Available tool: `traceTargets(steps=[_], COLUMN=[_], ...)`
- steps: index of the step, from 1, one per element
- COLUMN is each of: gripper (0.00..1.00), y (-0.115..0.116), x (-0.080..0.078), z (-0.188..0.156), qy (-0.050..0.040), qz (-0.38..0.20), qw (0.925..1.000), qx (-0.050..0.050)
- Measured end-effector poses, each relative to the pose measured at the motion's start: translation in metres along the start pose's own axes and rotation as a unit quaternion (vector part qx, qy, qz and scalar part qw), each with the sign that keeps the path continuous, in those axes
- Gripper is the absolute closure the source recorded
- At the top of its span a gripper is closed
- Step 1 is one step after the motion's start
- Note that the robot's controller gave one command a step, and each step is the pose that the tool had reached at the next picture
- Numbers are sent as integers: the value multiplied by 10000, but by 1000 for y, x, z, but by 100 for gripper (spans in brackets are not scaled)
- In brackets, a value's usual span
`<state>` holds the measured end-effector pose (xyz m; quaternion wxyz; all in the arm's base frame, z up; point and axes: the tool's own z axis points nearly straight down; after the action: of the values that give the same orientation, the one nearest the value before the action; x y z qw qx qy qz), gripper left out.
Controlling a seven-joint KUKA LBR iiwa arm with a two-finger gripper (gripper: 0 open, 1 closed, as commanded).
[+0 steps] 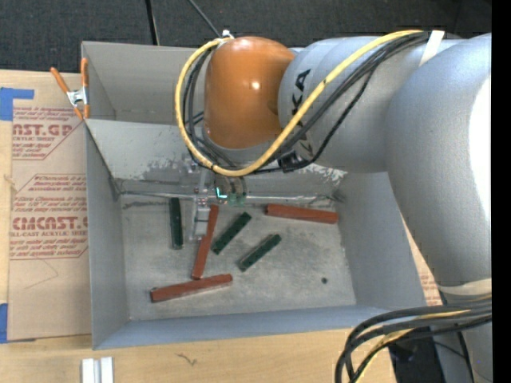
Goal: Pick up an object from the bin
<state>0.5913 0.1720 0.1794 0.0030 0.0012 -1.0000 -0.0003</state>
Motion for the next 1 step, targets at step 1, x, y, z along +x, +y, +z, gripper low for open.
traceTargets(steps=[1], gripper=[0], y=[-66], x=[2], z=[112], qy=[-11], qz=[-2328], qw=[9725], qx=[9])
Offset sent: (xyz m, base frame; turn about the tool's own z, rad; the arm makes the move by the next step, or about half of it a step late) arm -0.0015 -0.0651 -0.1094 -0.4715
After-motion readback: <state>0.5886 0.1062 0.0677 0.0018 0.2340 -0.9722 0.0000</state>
